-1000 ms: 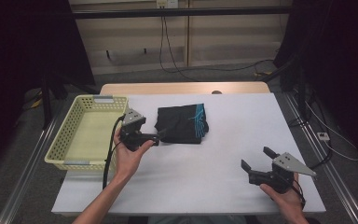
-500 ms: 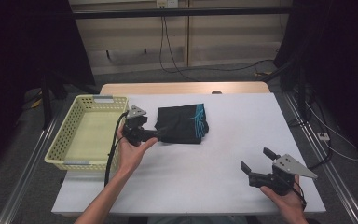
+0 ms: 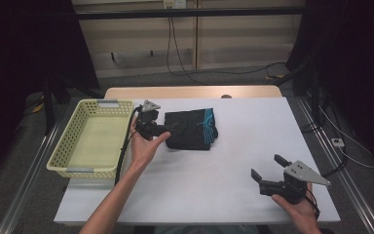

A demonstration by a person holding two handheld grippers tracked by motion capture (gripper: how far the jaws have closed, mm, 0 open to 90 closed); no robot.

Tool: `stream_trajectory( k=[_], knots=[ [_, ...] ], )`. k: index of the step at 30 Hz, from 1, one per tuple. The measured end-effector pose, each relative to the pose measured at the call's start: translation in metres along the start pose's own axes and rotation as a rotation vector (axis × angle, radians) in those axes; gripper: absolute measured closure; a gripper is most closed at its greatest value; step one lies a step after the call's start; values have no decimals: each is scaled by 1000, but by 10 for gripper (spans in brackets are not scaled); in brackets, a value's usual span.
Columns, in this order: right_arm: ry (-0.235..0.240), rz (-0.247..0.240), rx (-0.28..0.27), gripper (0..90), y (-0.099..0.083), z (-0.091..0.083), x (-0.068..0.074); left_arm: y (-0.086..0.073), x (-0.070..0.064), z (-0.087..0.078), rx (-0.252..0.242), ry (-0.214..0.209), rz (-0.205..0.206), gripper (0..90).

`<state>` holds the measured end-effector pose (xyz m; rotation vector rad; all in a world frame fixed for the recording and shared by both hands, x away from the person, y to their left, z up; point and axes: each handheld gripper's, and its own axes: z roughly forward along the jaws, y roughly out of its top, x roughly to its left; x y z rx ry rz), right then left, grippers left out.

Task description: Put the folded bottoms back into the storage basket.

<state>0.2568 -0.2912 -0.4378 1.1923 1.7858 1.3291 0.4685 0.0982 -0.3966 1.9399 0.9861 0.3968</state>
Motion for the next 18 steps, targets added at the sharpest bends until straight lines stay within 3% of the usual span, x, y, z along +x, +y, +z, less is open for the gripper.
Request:
stream_trajectory(
  k=[3,7,9,15,17,18],
  knots=[
    [1,-3,1,37,0,0,1,0,2,5,0,13,-2,73],
    [-1,-8,3,37,0,0,0,3,8,13,-1,15,-45,72],
    [-1,-7,4,37,0,-1,0,5,10,14,5,22,-41,71],
    [3,-5,10,37,0,0,0,5,18,22,6,11,-79,66],
    [5,-8,11,37,0,0,0,2,21,26,22,2,-96,66],
    [3,-4,12,36,0,0,0,-2,25,32,45,-27,-139,69]
  ],
)
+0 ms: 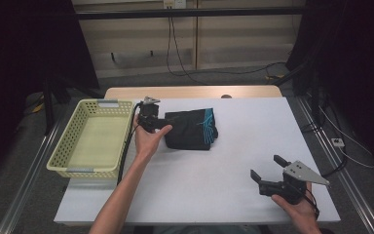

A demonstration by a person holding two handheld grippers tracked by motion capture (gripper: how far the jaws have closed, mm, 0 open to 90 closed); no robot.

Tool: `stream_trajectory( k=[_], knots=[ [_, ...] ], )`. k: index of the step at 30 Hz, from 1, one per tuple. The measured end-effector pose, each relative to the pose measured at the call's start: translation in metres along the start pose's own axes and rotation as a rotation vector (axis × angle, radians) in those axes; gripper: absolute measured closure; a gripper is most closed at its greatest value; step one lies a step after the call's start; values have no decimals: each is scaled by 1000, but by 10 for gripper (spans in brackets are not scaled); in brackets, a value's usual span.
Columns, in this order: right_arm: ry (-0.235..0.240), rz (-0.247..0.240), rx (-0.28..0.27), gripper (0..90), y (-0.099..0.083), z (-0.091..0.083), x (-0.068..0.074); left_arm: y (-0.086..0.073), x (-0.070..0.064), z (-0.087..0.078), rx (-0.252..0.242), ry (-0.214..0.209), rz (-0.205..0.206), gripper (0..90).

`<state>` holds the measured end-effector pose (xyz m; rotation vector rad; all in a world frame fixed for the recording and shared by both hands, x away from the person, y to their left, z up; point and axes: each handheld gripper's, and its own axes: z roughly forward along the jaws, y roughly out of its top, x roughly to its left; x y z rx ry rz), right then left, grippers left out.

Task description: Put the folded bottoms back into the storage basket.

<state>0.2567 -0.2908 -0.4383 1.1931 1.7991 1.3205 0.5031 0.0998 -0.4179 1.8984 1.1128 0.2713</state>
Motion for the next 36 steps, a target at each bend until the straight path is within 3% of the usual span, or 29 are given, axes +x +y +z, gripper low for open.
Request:
stream_trajectory(
  k=[6,10,13,14,17,20,25,29,30,34,35,36],
  knots=[
    [0,5,6,36,0,1,0,-5,9,9,31,-8,-57,118],
    [5,5,7,35,0,0,-1,-6,11,11,38,-2,-70,150],
    [3,5,7,35,0,0,0,-7,10,10,48,4,-47,168],
    [6,2,9,35,-1,1,0,-8,10,10,53,1,-54,227],
    [4,1,10,35,-1,1,0,-10,12,13,70,-3,-76,282],
    [5,2,10,35,-1,0,0,-13,17,19,89,20,-99,303],
    [15,3,23,35,-2,2,0,-18,21,27,131,26,-98,322],
    [20,0,31,35,-2,3,1,-22,25,32,125,-1,-156,364],
    [22,1,34,34,-2,3,1,-23,25,34,129,-10,-161,407],
    [25,0,38,34,-2,3,1,-24,23,36,136,0,-186,408],
    [26,-1,38,34,-2,3,1,-24,22,37,144,-27,-196,414],
    [26,-1,38,34,-2,3,1,-24,22,37,144,-27,-196,418]
  ],
)
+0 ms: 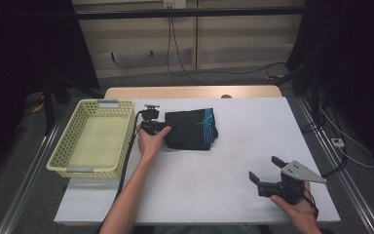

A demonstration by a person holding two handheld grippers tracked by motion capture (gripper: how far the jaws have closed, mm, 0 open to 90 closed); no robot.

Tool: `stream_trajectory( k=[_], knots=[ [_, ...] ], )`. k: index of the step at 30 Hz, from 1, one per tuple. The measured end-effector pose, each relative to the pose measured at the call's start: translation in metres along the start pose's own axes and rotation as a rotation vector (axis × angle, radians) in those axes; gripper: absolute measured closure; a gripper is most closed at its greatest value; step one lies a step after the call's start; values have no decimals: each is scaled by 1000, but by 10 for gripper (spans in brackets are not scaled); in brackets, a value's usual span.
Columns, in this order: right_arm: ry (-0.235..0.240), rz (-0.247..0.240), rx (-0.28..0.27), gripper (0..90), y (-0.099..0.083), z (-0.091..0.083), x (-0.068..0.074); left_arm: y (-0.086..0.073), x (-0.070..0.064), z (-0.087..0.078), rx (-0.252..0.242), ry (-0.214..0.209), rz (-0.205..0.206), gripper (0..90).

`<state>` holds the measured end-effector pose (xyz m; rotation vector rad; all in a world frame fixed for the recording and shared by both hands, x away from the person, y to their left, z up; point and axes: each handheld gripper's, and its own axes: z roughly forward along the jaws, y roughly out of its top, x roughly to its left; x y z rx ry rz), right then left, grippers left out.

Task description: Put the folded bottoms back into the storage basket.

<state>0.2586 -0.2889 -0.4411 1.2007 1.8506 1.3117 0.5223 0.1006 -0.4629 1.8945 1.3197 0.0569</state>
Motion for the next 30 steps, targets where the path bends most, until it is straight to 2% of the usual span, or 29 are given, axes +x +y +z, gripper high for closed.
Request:
stream_trajectory(
  k=[2,3,4,5,6,10,11,12,15,16,17,19,23,30],
  knots=[
    [3,-4,-1,34,0,0,0,0,-1,1,1,-6,-11,447],
    [-1,-2,1,34,0,0,0,-1,-1,2,7,-38,-30,454],
    [-2,-1,1,34,0,0,0,-1,-1,2,7,-38,-30,466],
    [-3,0,1,34,0,0,0,-1,0,2,13,-66,-42,470],
    [-3,0,0,34,0,0,0,-1,-2,3,6,-66,-29,470],
    [-2,0,0,34,0,0,0,-1,-3,4,8,-64,-33,471],
    [1,0,3,34,0,1,0,-1,-3,4,9,-70,-40,504],
    [2,0,3,34,0,0,0,-2,-2,7,17,-109,-57,552],
    [4,-1,1,34,0,0,0,-1,-4,8,25,-105,-43,615],
    [3,-1,1,34,0,0,0,-1,-6,10,38,-118,-32,639],
    [2,0,2,34,0,0,0,0,-7,10,50,-113,-18,656],
    [2,0,2,34,0,0,0,0,-8,11,54,-123,-22,694],
    [3,1,3,34,0,-1,0,-1,-9,11,35,-117,-27,729],
    [4,2,3,34,0,-1,-1,-3,-12,9,-10,-112,0,737]
  ],
)
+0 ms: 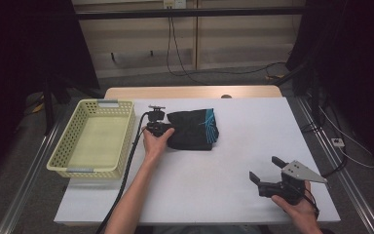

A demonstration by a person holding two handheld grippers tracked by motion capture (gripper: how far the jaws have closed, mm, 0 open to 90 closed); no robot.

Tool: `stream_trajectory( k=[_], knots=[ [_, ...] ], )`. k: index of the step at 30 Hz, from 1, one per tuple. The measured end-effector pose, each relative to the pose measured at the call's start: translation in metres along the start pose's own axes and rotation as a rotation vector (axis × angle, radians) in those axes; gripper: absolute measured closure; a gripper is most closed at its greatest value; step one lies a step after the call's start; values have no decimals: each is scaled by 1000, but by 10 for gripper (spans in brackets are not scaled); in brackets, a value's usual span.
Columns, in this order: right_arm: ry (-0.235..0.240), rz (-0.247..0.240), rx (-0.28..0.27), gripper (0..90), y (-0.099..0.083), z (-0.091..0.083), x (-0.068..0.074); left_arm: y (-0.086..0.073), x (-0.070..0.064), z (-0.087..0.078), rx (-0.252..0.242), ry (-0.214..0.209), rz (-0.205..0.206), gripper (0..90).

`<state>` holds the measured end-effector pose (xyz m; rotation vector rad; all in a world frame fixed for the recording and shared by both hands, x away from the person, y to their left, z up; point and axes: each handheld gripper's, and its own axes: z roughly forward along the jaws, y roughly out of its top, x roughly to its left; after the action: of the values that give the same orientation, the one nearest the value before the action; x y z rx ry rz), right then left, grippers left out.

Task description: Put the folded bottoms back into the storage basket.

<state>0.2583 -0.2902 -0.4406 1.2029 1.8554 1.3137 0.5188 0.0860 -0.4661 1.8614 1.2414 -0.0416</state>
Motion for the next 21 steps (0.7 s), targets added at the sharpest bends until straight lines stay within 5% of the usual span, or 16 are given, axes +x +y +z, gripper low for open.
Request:
stream_trajectory(
  k=[21],
  knots=[
    [-3,5,-2,34,0,-2,-1,14,-24,-26,-121,-11,104,740]
  ],
)
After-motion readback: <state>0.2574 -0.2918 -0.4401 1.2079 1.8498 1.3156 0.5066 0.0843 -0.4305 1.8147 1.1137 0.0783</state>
